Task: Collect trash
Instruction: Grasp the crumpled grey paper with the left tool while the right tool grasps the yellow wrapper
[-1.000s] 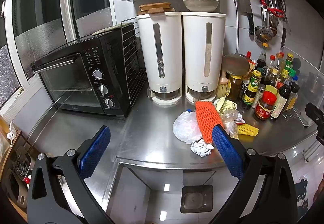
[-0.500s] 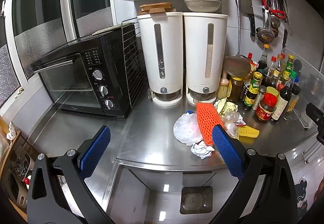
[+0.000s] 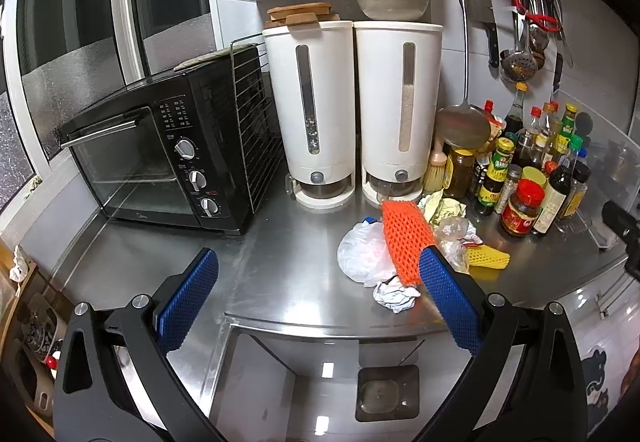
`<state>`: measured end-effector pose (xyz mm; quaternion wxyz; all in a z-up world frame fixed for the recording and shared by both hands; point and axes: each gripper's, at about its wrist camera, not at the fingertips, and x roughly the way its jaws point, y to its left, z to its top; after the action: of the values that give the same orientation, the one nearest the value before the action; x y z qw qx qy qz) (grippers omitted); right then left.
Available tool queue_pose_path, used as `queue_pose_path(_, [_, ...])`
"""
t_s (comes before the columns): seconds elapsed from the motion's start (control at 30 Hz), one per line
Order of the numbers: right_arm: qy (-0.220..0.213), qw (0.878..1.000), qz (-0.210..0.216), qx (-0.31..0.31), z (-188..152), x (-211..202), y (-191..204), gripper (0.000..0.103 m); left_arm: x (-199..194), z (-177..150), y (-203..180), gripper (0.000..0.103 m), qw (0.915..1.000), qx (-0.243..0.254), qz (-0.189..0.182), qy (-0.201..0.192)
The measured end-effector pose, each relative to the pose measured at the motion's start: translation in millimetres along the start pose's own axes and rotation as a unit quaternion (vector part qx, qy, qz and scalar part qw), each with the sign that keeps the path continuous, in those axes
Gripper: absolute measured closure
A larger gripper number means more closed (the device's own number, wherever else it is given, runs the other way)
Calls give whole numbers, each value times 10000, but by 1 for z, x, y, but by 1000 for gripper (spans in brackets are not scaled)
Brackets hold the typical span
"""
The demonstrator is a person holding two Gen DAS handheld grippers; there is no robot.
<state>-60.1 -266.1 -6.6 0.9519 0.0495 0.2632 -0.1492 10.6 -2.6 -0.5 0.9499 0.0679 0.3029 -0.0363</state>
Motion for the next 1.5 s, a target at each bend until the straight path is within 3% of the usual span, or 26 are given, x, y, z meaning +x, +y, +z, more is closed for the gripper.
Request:
queue_pose_path(0.23, [40, 10000, -39, -10, -6, 17, -5, 3, 13, -6, 3, 8, 9998, 122, 145, 34])
queue_pose_path(0.37, [449, 9986, 278, 46, -23, 39, -5, 3, 31, -15, 4, 8, 9994, 195, 111, 278])
queue_pose_path(0.67, [1025, 9935, 500, 45, -52, 82, 3, 4, 68, -37, -4, 8, 9966, 414, 42, 714])
queue_pose_path(0.97, [1502, 9864, 673, -13, -75, 138, 15, 9, 118, -54, -15, 8, 9929, 537, -291, 1019])
queue_pose_path(1.1, [1755, 9801, 922, -50, -89, 163, 20, 27, 141, -61, -22, 10, 9903, 588, -383, 1200])
queue_pose_path(1.27, [2194, 9687, 1117, -307, -112, 198, 28, 64, 168, -70, -31, 25, 9845, 662, -583, 1516])
queue_pose_path(1.37, [2285, 9651, 1231, -339, -120, 211, 32, 70, 178, -75, -37, 30, 9819, 719, -675, 1617])
queue_pose_path(1.5, [2401, 9598, 1418, -335, -126, 225, 39, 70, 189, -79, -42, 33, 9788, 704, -794, 1753])
